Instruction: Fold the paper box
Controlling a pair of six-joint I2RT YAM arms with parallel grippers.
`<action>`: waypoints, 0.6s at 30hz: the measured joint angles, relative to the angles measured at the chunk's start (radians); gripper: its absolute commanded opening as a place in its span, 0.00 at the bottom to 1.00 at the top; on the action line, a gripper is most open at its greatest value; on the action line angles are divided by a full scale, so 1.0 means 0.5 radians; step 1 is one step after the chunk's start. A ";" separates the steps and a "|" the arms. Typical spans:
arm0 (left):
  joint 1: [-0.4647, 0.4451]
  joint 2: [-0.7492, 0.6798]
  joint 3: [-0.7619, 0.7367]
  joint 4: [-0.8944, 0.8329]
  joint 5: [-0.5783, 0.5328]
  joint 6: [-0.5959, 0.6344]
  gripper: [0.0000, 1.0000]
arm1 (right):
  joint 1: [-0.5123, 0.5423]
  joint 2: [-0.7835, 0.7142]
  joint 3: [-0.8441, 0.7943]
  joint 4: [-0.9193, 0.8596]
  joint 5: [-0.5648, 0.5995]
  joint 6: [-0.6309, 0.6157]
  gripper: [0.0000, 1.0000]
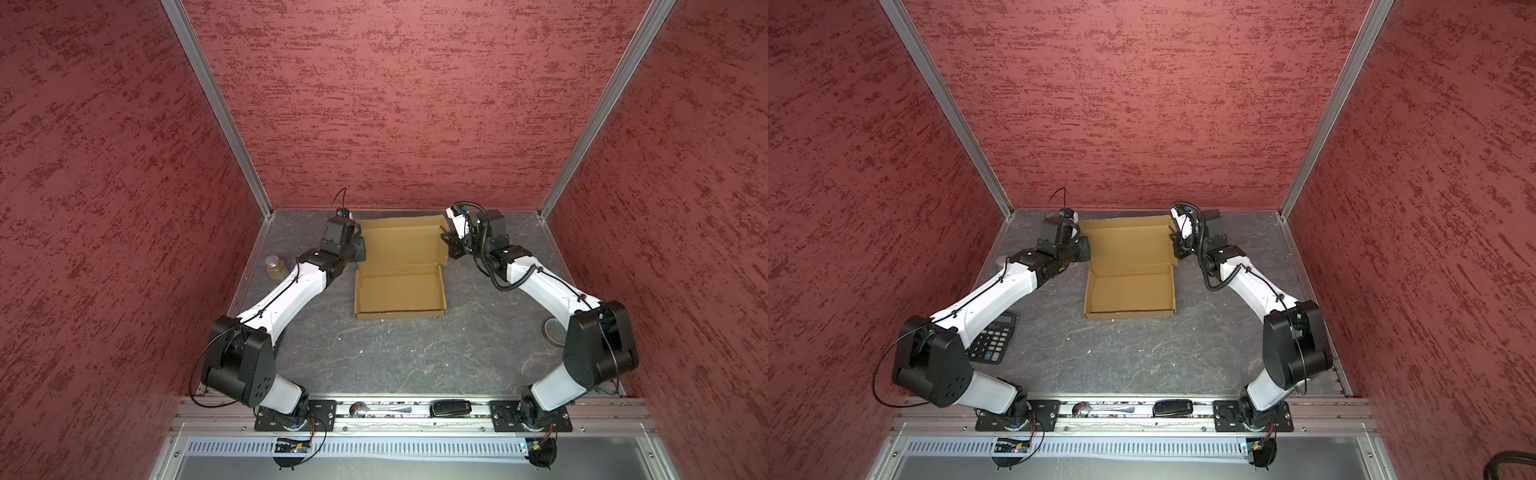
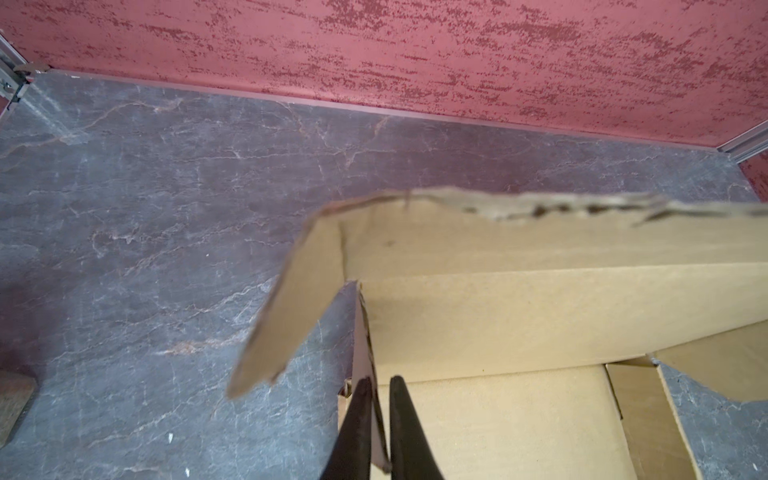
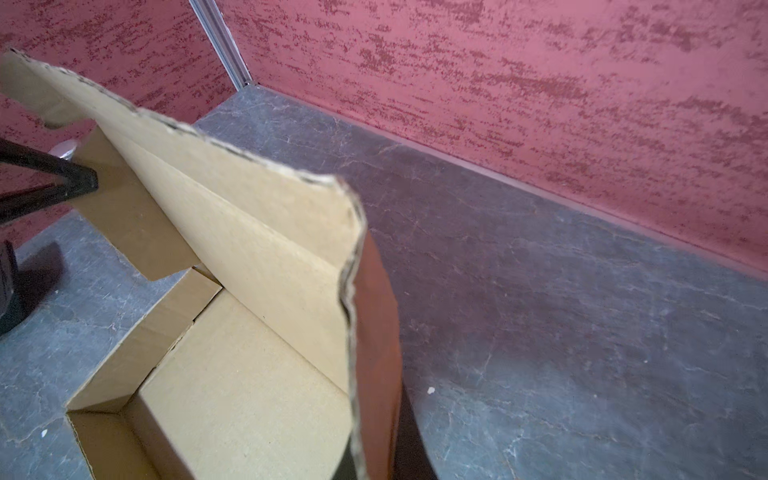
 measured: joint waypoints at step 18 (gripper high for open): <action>0.001 0.167 0.149 0.013 0.017 0.007 0.11 | -0.011 0.205 0.146 -0.072 0.153 0.231 0.07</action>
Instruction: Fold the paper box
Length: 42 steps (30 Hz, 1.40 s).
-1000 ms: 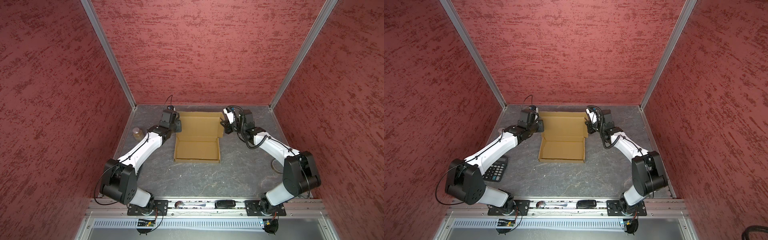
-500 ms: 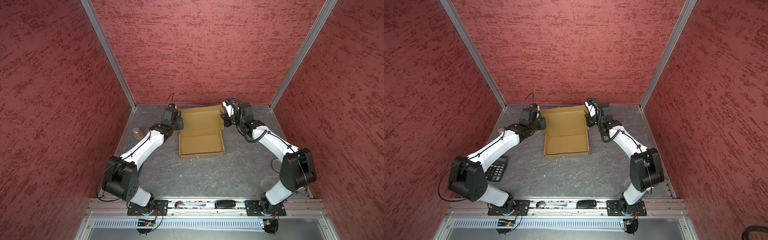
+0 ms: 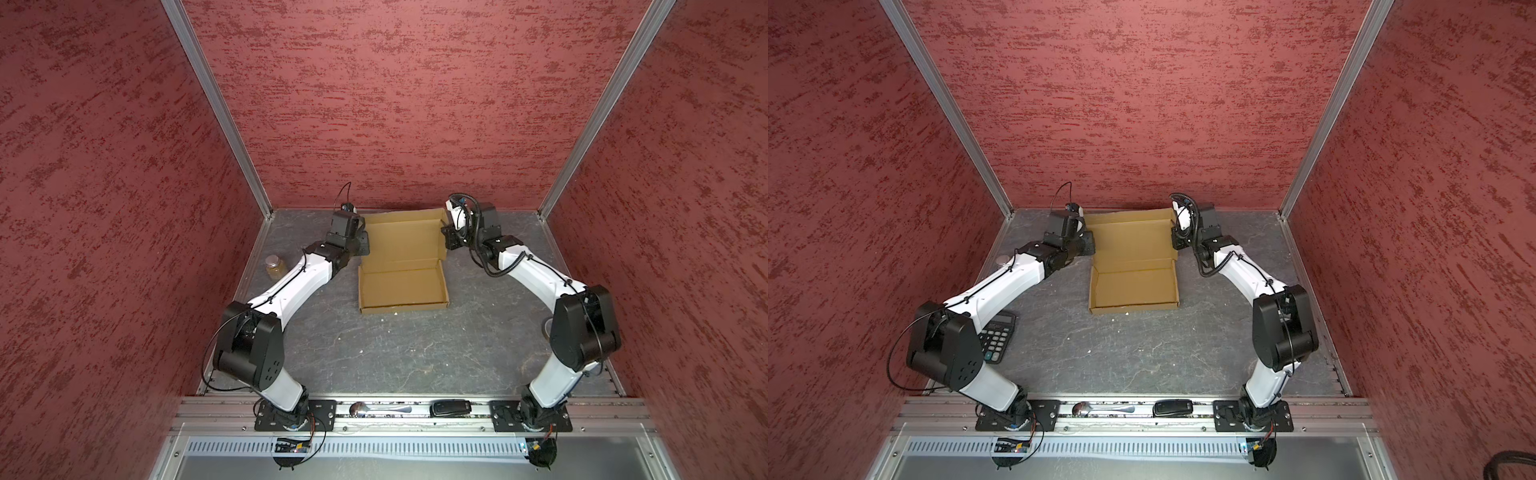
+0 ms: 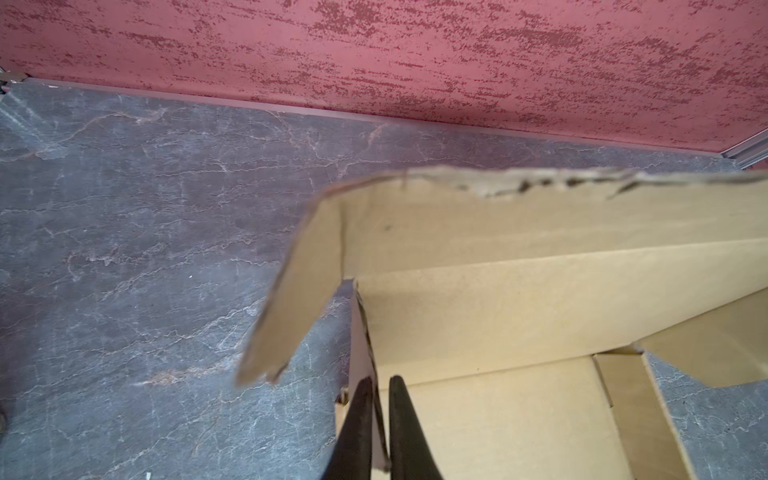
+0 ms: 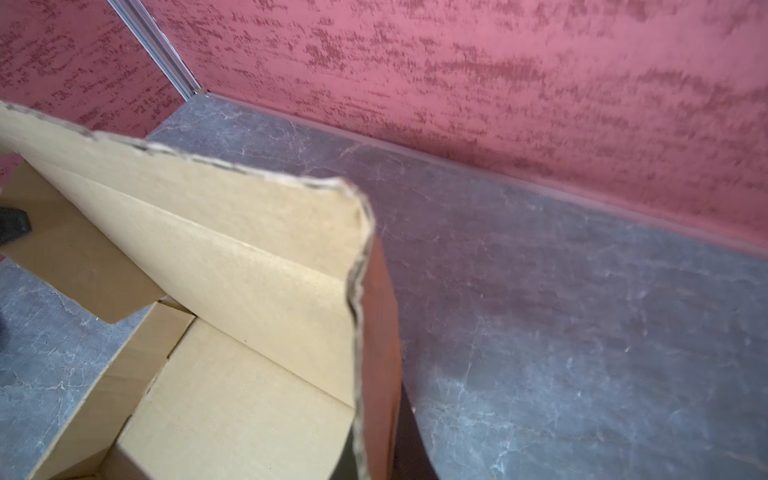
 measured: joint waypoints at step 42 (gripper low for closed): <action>-0.059 0.032 -0.027 0.163 -0.101 0.134 0.10 | 0.125 -0.143 -0.231 0.504 0.320 -0.085 0.08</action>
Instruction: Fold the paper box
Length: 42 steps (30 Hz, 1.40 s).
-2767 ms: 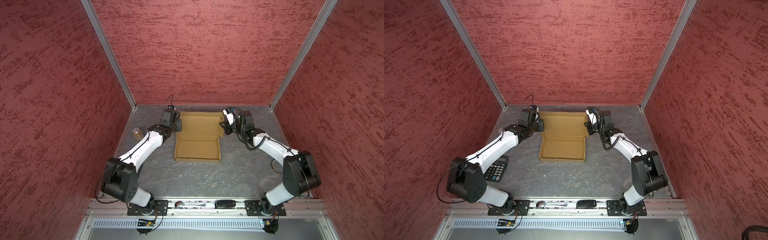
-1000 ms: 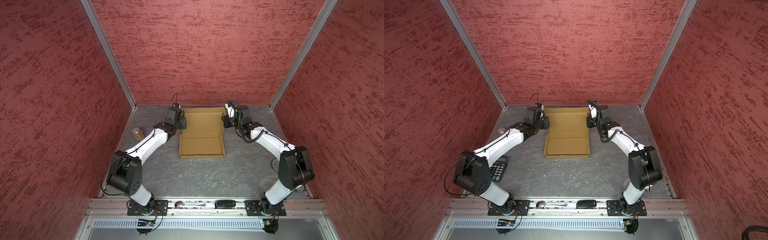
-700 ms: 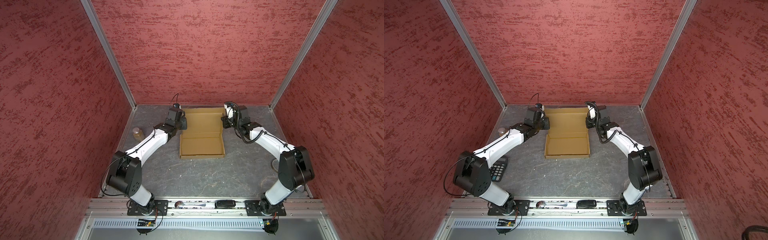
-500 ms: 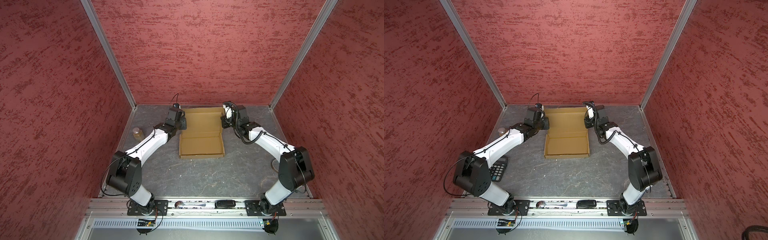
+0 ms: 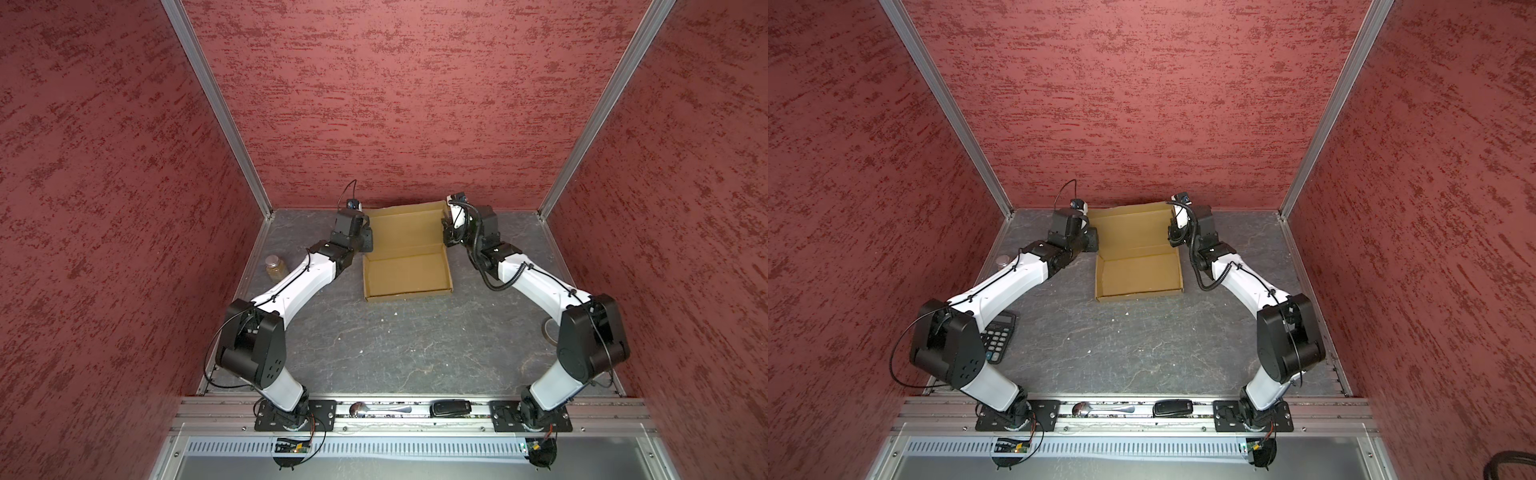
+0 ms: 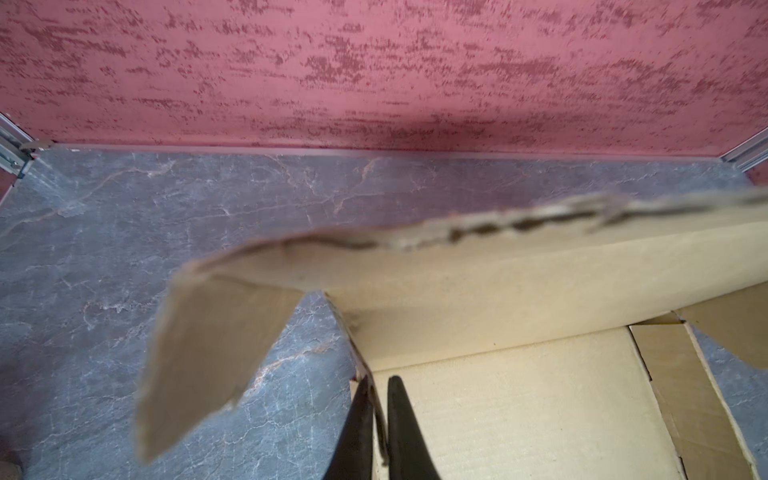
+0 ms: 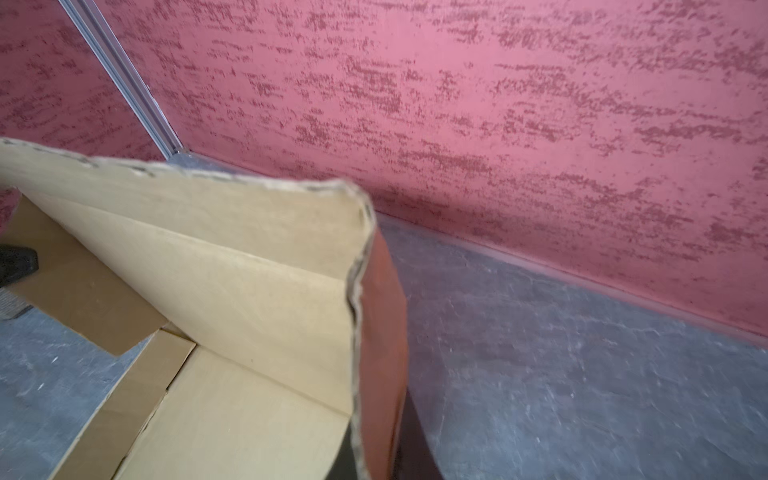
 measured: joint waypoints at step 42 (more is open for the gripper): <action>-0.045 -0.339 -0.645 0.175 -0.002 0.024 0.09 | 0.257 -0.107 -0.610 0.476 0.214 0.160 0.11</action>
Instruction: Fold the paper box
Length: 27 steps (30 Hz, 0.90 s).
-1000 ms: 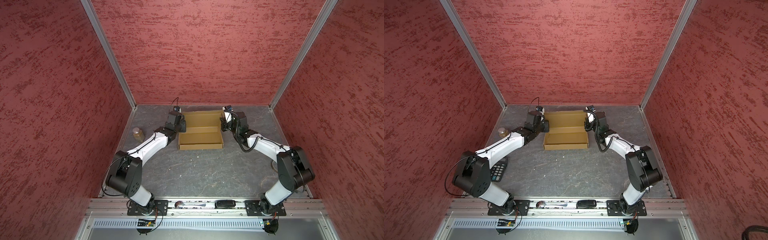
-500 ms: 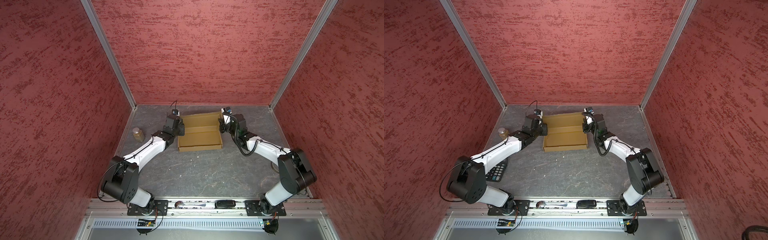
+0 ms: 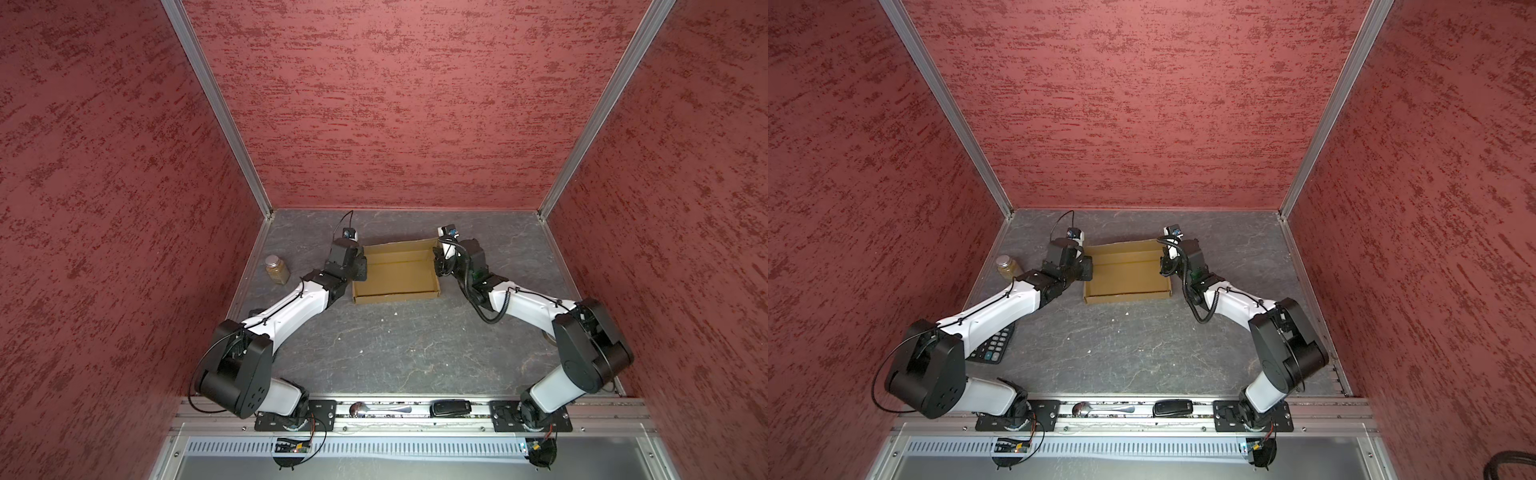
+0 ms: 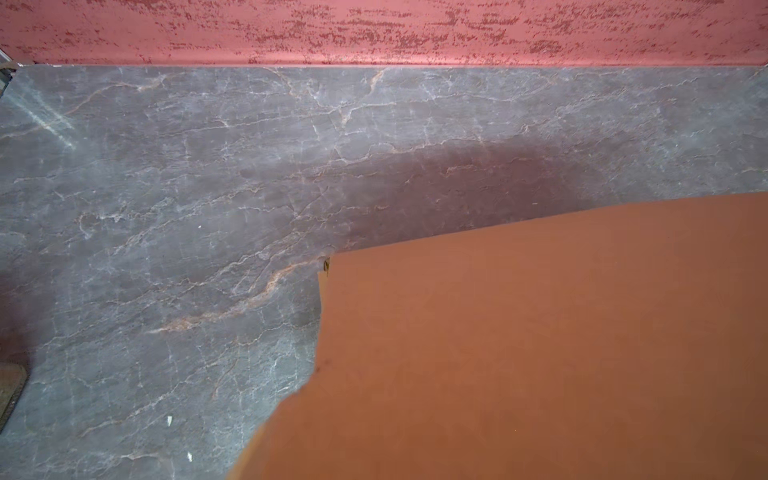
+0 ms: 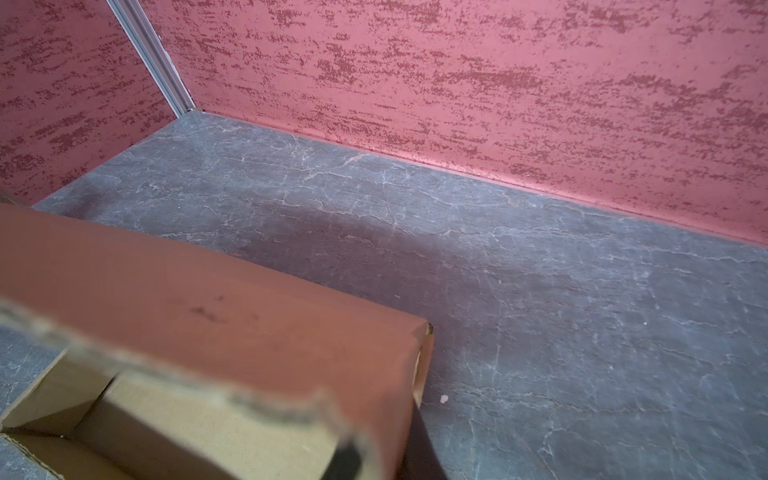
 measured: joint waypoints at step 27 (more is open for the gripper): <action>-0.111 -0.118 -0.239 -0.009 -0.009 -0.002 0.18 | 0.104 -0.144 -0.375 0.182 0.015 0.082 0.27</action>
